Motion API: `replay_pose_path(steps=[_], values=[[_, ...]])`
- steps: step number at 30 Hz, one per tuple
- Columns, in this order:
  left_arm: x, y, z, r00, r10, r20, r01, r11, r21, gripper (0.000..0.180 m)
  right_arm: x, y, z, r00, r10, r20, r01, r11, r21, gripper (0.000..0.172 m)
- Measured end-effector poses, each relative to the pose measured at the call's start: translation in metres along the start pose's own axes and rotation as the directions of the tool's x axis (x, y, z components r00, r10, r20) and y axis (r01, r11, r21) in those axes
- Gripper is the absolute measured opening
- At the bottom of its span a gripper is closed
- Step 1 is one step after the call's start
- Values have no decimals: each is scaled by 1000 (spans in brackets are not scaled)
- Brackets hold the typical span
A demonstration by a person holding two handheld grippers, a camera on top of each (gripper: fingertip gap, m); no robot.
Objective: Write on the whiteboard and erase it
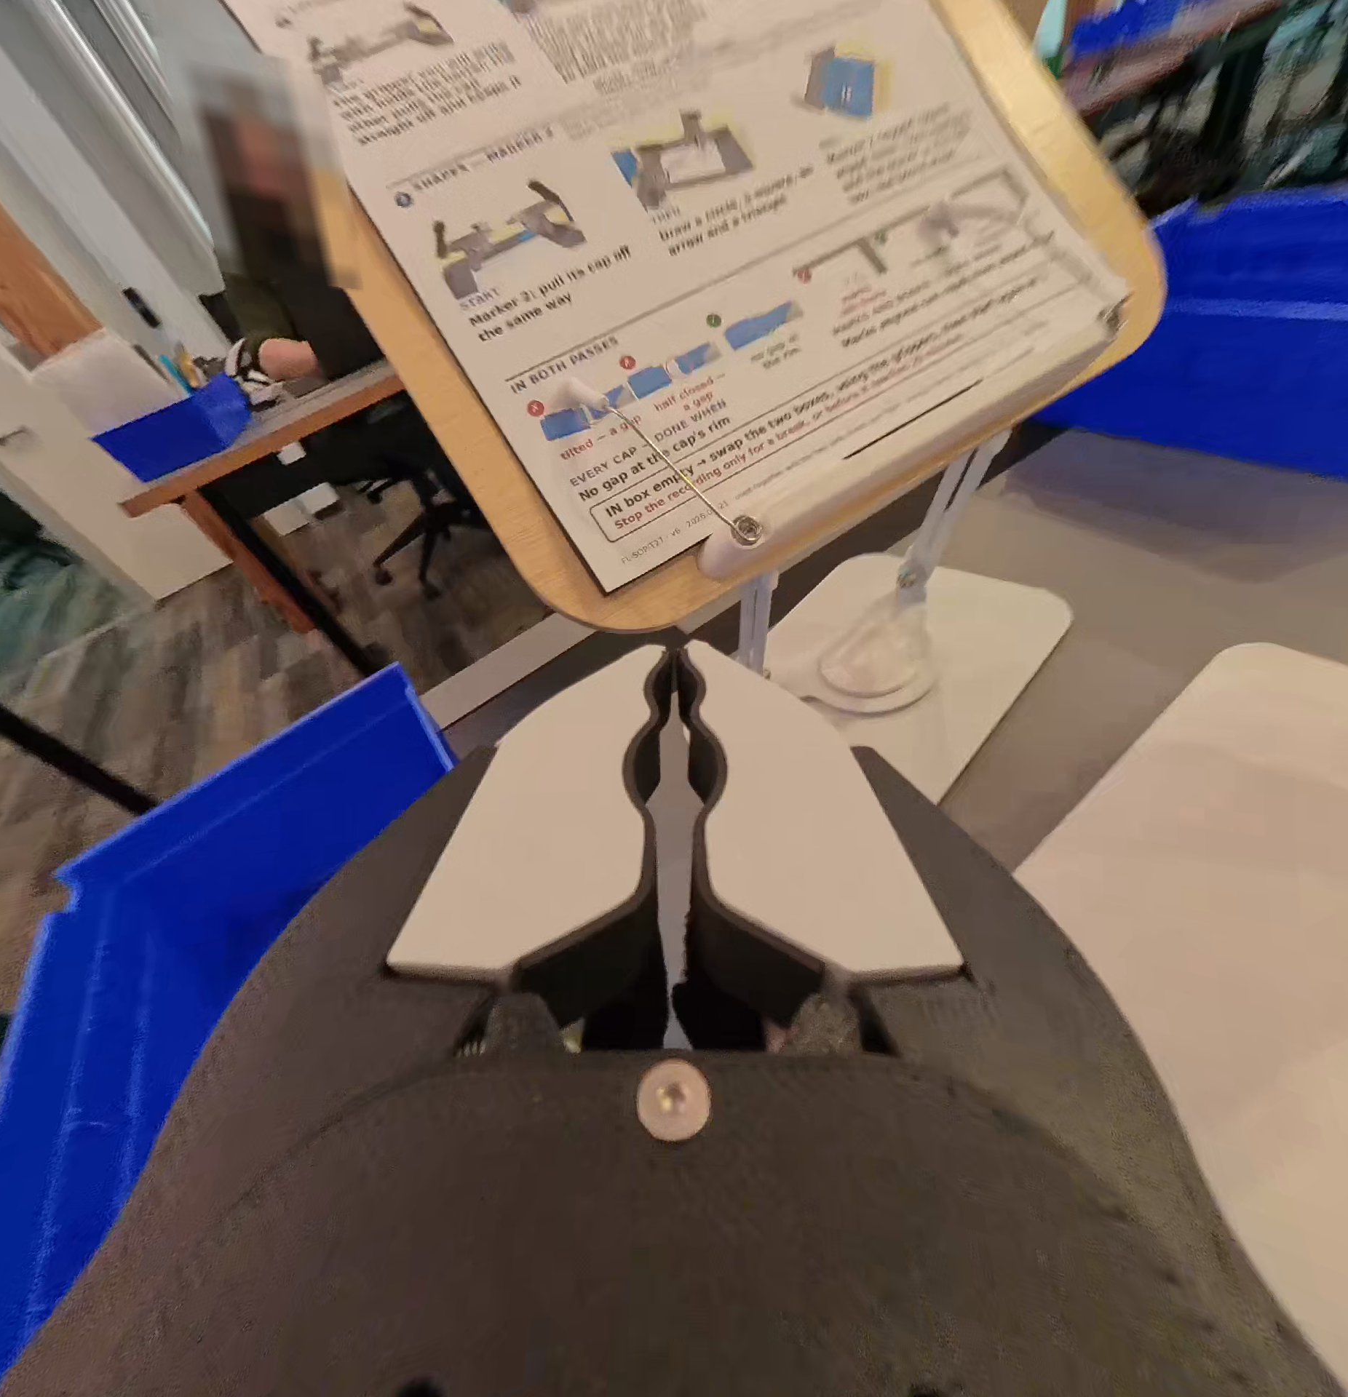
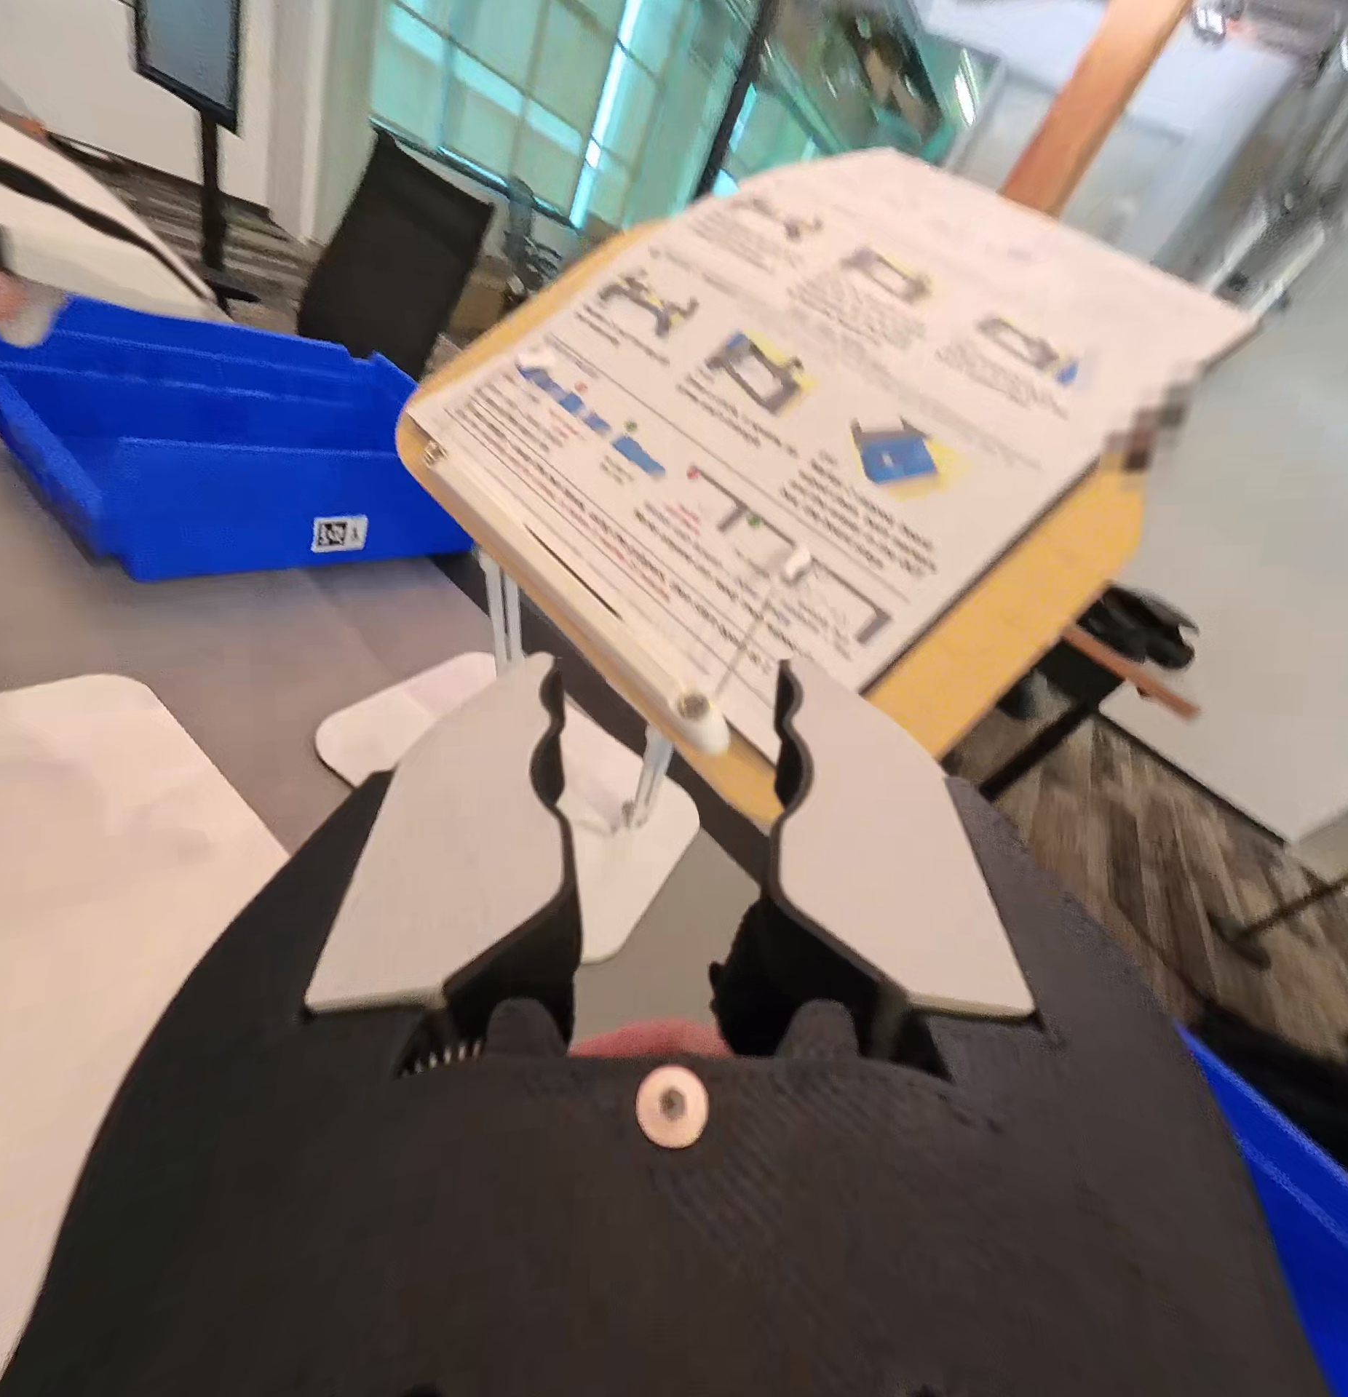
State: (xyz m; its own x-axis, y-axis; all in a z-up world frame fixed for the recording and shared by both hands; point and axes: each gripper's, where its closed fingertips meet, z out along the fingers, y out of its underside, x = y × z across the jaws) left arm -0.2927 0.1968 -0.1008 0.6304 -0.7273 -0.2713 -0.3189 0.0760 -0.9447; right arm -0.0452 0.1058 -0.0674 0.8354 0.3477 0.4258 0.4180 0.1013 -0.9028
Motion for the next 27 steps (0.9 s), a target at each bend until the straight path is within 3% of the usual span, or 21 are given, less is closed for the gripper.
replay_pose_path(steps=[2,4,8,11,13,18,22,27], values=[[9,3,19,995,104,11,-103,992,-75,1,-20,-13,10,995,-11,103,3,997,78,28],[23,16,35,980,198,10,-194,967,-165,1,-30,-22,16,991,61,120,-82,981,178,15],[44,32,43,974,223,-22,-224,959,-177,1,-60,6,32,990,25,140,-40,993,107,1],[40,43,42,988,147,-41,-152,970,-189,1,-69,24,36,989,15,144,-25,998,64,1],[37,46,41,991,126,-47,-132,973,-187,2,-64,36,36,994,10,105,-13,999,31,7],[57,56,47,987,93,-128,-118,971,-206,32,-49,79,46,998,-44,44,48,993,-109,48],[88,76,58,975,34,-220,-86,968,-235,43,-49,105,51,998,3,67,9,985,-174,52],[87,86,62,969,-54,-241,-10,966,-259,38,-44,115,51,998,-26,54,36,982,-188,48]])
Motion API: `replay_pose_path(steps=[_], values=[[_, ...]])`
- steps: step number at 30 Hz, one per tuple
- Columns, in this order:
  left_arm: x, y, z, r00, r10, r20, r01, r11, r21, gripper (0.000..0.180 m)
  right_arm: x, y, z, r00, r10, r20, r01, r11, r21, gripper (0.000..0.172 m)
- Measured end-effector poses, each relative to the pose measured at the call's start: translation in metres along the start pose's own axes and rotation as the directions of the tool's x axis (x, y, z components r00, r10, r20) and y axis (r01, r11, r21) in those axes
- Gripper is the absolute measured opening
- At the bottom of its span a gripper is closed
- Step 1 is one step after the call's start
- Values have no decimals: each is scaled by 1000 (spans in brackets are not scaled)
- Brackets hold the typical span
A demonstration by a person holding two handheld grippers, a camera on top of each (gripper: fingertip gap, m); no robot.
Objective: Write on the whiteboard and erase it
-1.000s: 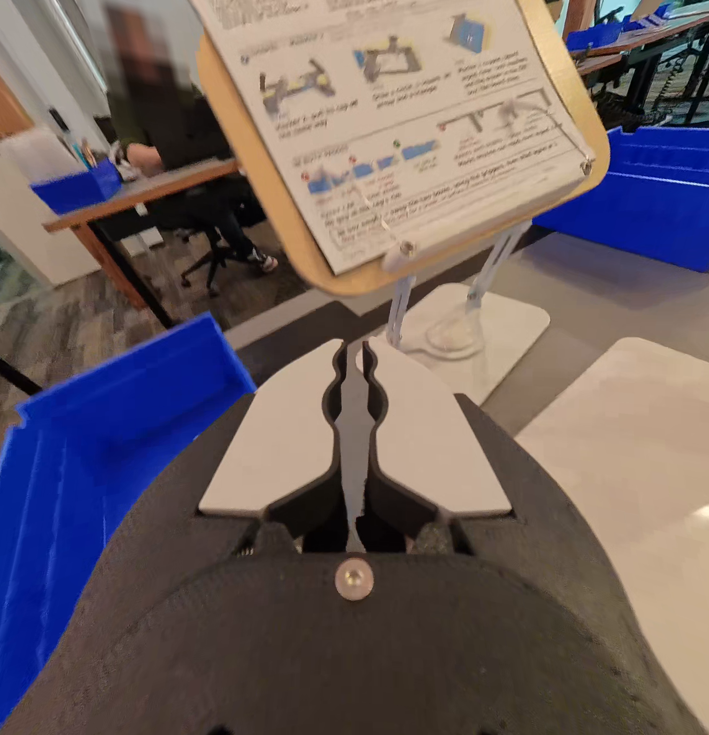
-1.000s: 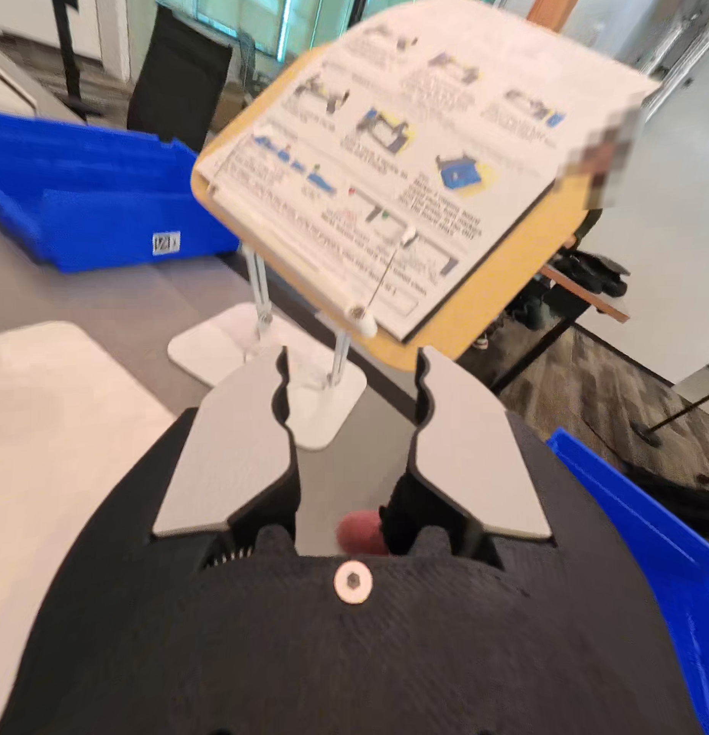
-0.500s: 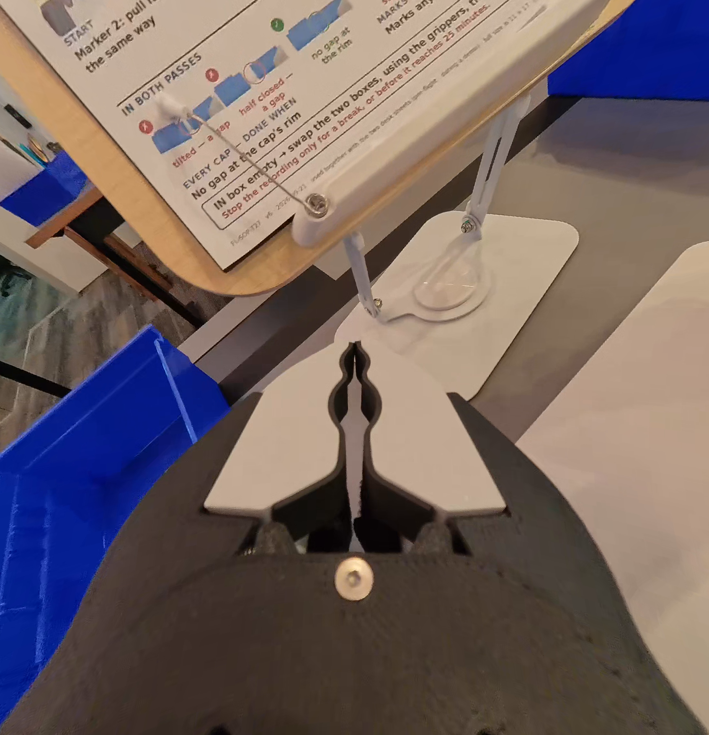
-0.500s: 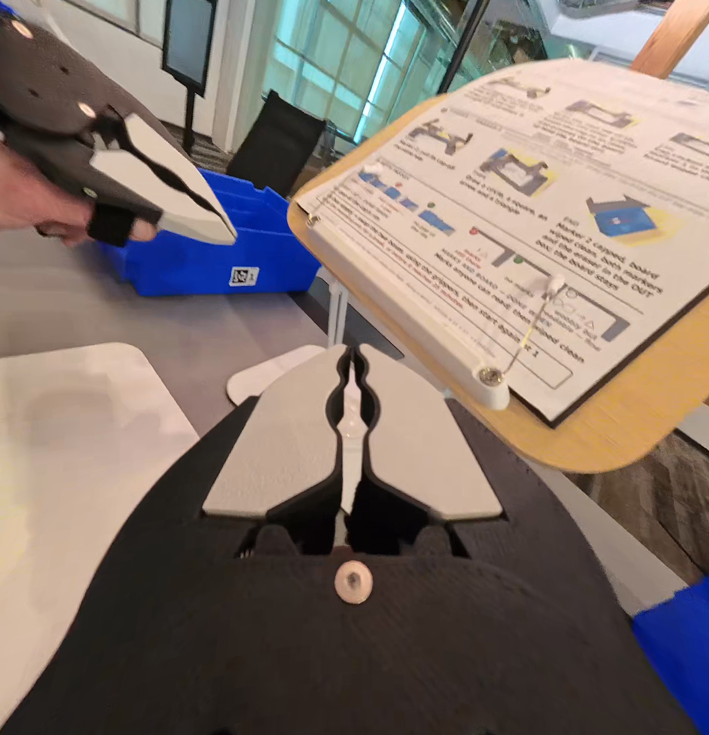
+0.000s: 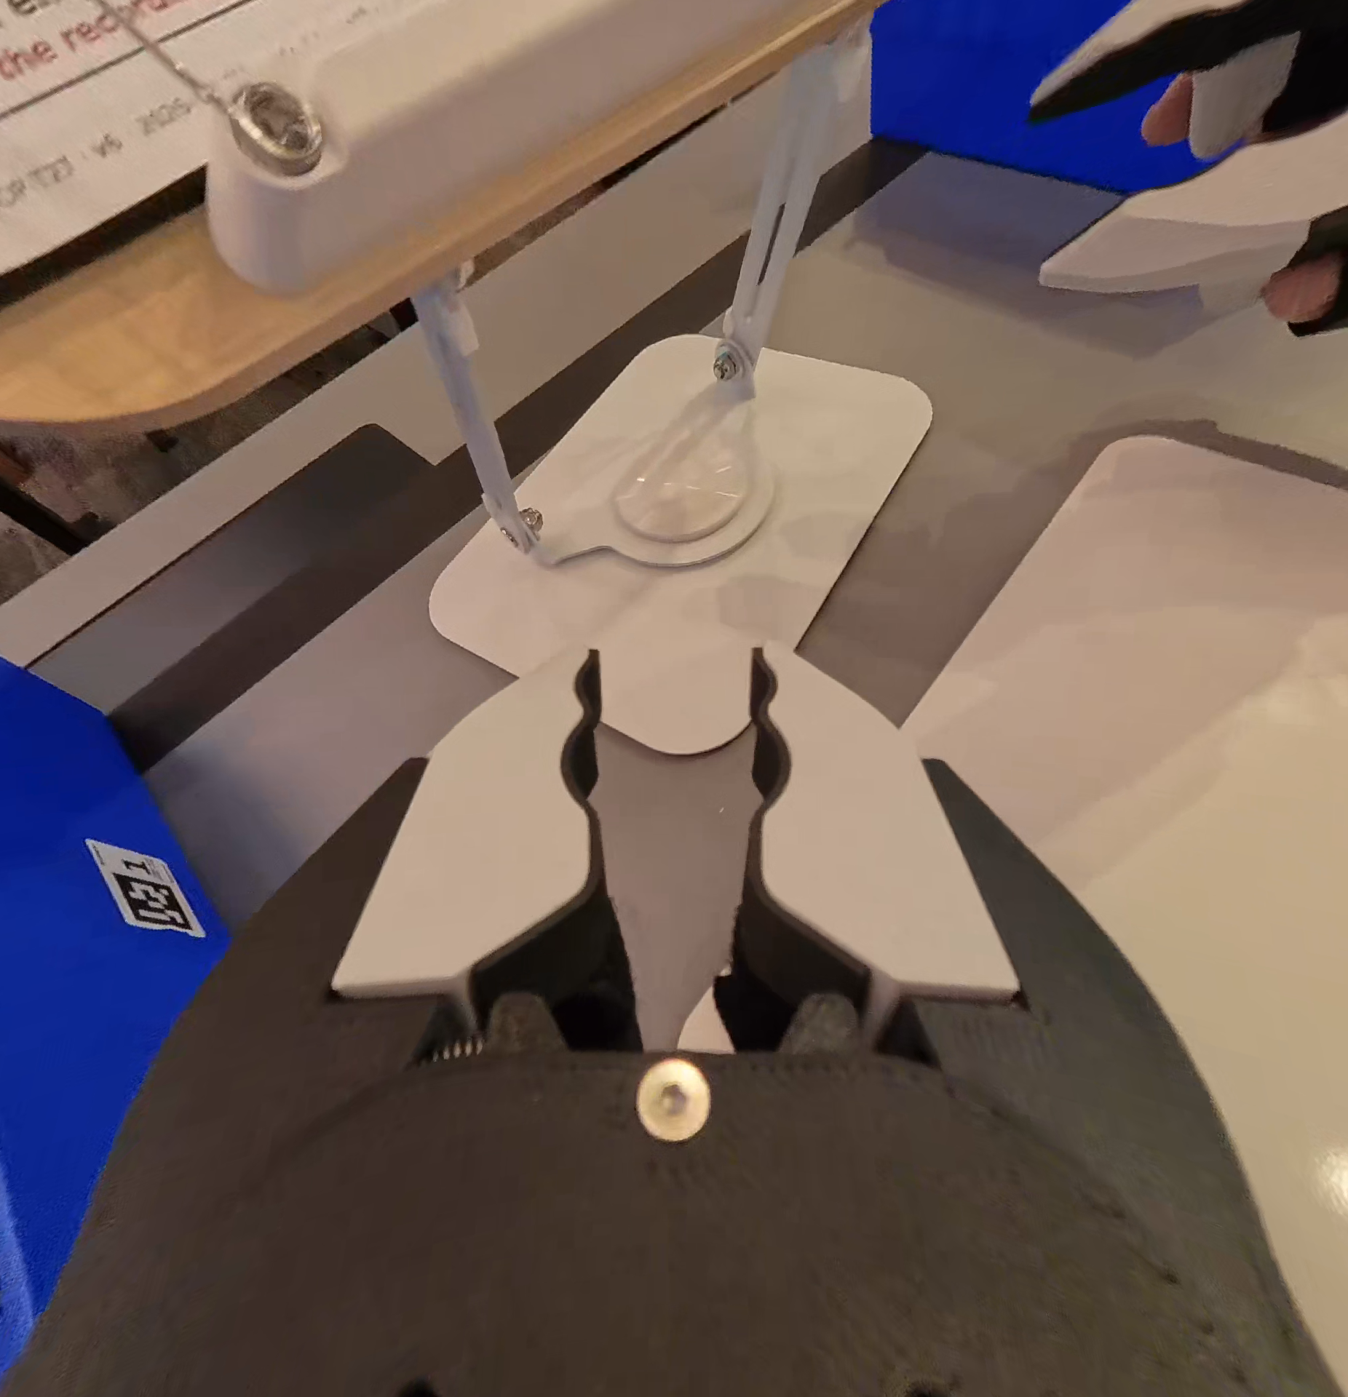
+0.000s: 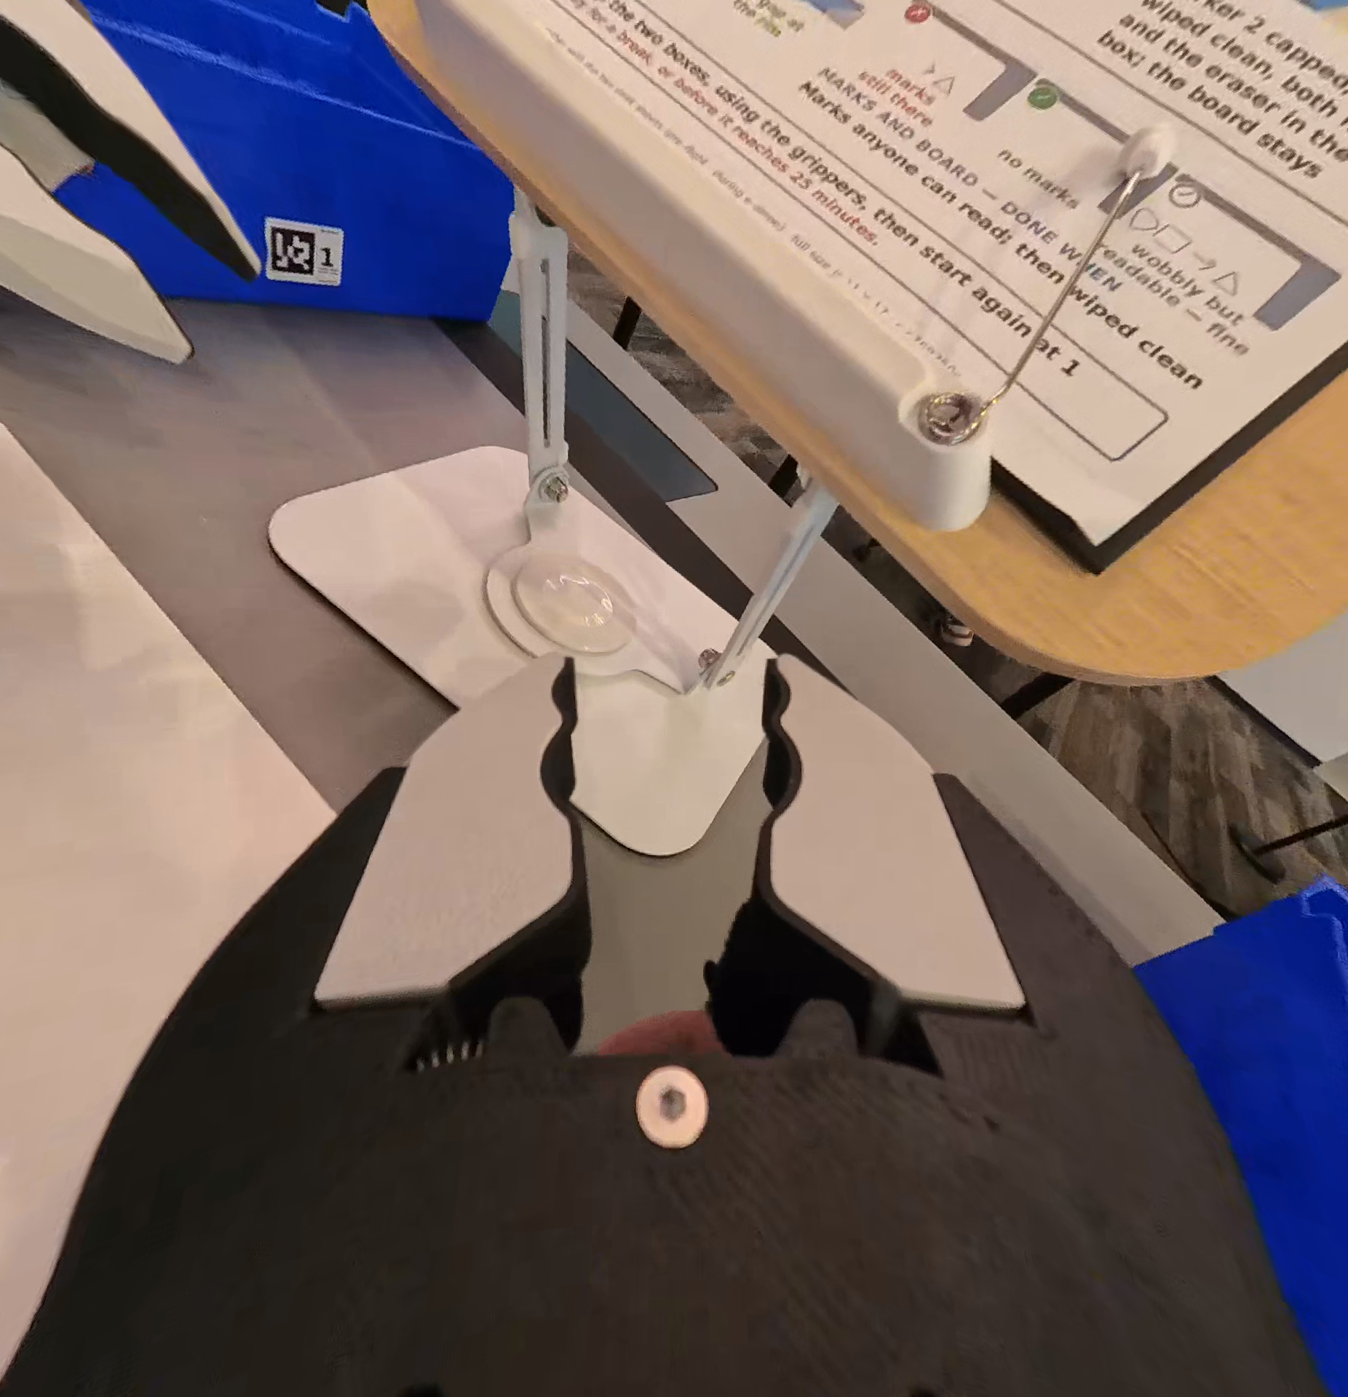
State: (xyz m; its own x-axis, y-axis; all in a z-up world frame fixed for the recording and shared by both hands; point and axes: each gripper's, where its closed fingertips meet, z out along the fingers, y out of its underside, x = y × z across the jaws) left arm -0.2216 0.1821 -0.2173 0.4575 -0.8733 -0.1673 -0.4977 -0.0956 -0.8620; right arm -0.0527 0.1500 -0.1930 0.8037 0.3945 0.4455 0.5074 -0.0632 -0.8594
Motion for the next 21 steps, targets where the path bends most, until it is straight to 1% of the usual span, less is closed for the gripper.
replay_pose_path(steps=[1,4,6,8,10,12,15,16,17,18,20,21], values=[[-2,1,1,1000,-14,-2,14,1000,11,33,-1,0,0,1000,3,6,-3,1000,8,45],[-7,4,2,1000,-4,10,3,1000,9,30,0,5,1,1000,5,6,-5,1000,0,37],[-10,-6,-4,1000,-7,11,7,998,61,26,3,7,2,1000,-15,-16,15,1000,-10,34],[-12,-20,-16,1000,-18,5,18,994,105,27,5,7,2,1000,-11,-18,11,1000,-4,33],[-23,-39,-34,999,13,49,-21,987,161,28,5,10,2,1000,-13,-13,13,1000,-10,34],[-34,-52,-50,996,35,86,-51,981,186,30,6,9,2,1000,-8,-9,8,1000,6,37],[-42,-67,-64,997,29,66,-43,974,221,31,1,5,1,1000,-5,27,4,1000,23,37],[-38,-71,-63,999,40,32,-46,975,217,31,-3,6,1,999,-2,45,1,1000,24,37],[-34,-71,-58,998,62,12,-63,981,186,31,-9,8,2,996,-3,93,3,1000,5,38],[-33,-70,-52,996,88,17,-89,984,153,32,-18,9,1,988,-15,151,17,1000,-11,37],[-28,-69,-41,992,123,20,-124,982,142,32,-24,7,0,984,-12,175,11,1000,5,38],[-26,-69,-38,994,110,14,-110,982,156,32,-27,7,2,982,1,187,-3,1000,10,38]])
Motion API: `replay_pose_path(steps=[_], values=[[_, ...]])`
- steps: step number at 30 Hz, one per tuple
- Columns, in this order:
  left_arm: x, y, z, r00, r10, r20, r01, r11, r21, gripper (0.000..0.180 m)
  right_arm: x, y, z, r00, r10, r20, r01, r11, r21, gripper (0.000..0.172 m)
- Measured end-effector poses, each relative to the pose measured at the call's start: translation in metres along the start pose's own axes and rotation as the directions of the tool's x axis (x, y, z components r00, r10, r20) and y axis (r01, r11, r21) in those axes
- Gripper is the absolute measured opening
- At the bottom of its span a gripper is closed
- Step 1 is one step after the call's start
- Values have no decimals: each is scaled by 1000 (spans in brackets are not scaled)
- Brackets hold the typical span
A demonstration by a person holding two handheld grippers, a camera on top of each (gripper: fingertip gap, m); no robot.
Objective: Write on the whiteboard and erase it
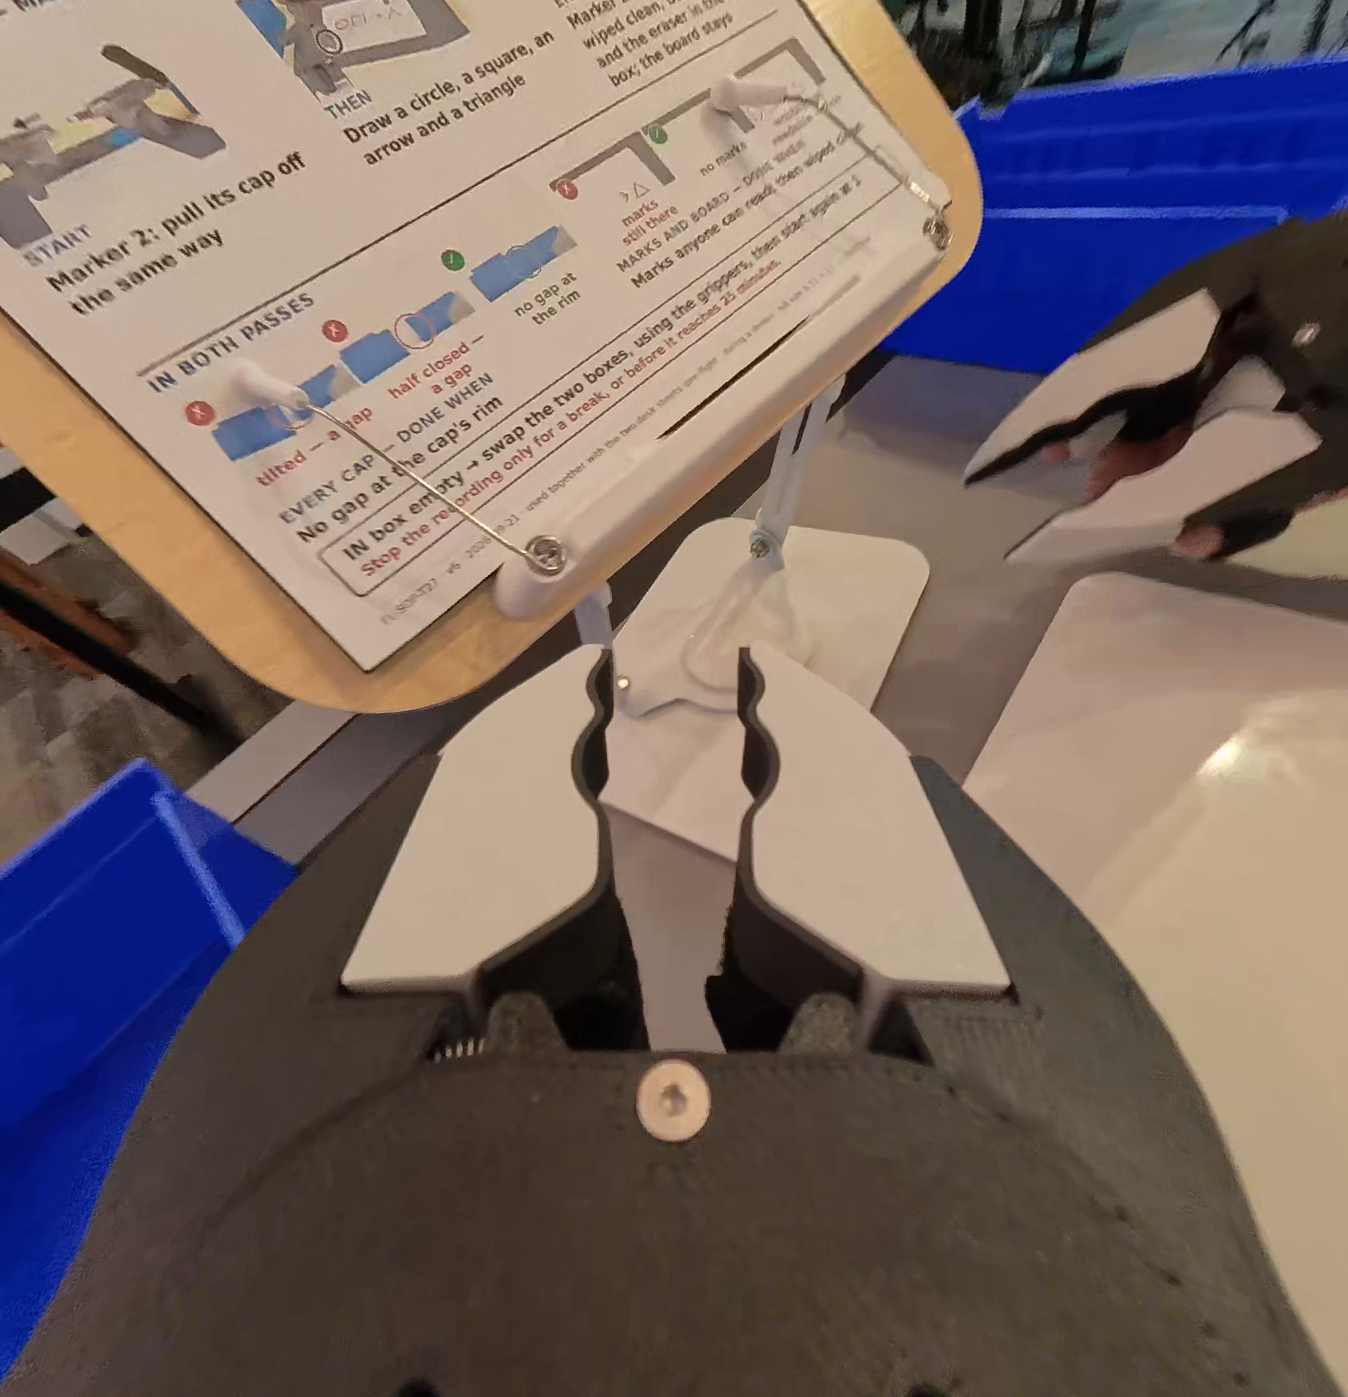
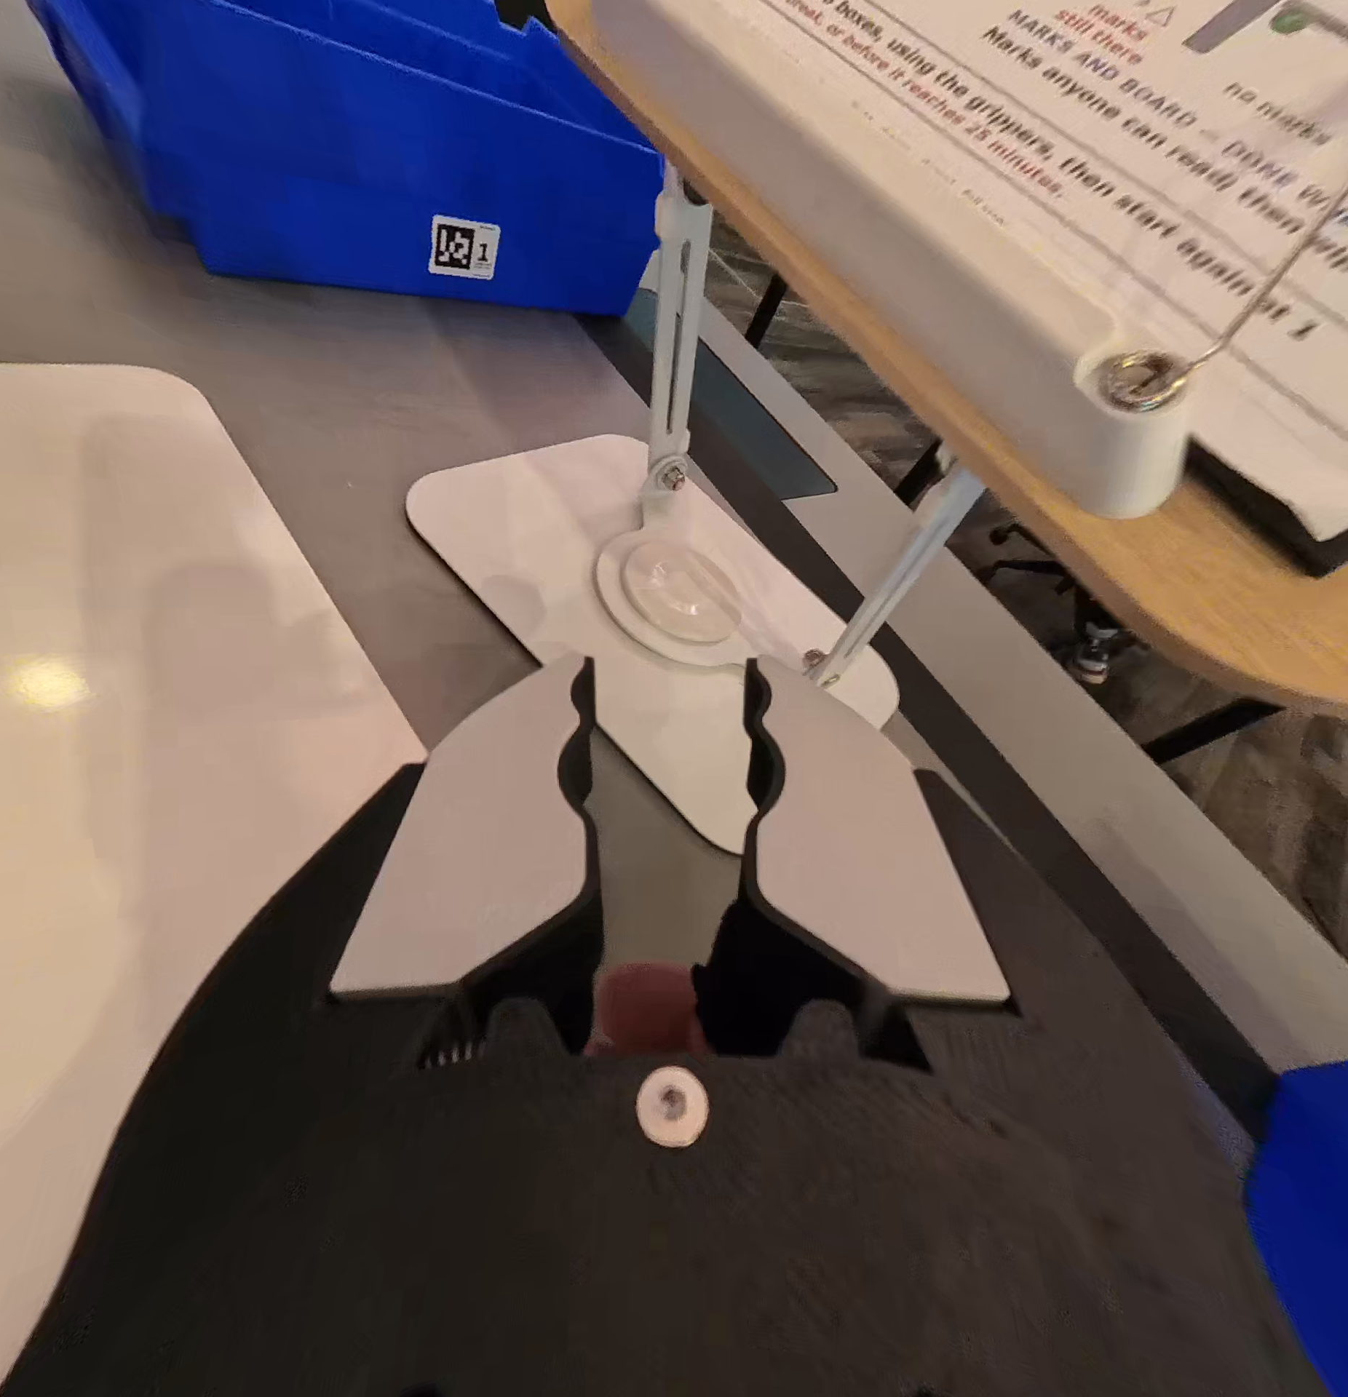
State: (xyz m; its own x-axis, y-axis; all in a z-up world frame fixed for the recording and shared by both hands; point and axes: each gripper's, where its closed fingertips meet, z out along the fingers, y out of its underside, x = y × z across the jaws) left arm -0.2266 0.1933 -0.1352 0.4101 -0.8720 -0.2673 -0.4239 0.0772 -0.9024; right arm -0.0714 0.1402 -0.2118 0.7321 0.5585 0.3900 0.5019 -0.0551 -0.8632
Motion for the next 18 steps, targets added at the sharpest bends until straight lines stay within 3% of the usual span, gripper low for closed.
replay_pose_path(steps=[5,8,12,15,18], values=[[3,26,15,999,-45,-22,45,998,-33,31,-13,18,13,996,-83,20,84,995,-46,32],[4,32,16,993,-108,-56,107,994,-26,32,-21,26,17,991,-114,63,119,990,-73,24],[-12,33,8,995,-96,-8,96,995,-31,32,-26,23,17,988,-141,69,146,987,-64,24],[-60,25,-24,990,-58,127,63,997,-36,34,-14,11,11,994,-110,19,110,994,5,23],[-134,43,-69,948,-80,309,125,984,-129,37,0,6,5,999,-48,-16,49,998,49,27]])
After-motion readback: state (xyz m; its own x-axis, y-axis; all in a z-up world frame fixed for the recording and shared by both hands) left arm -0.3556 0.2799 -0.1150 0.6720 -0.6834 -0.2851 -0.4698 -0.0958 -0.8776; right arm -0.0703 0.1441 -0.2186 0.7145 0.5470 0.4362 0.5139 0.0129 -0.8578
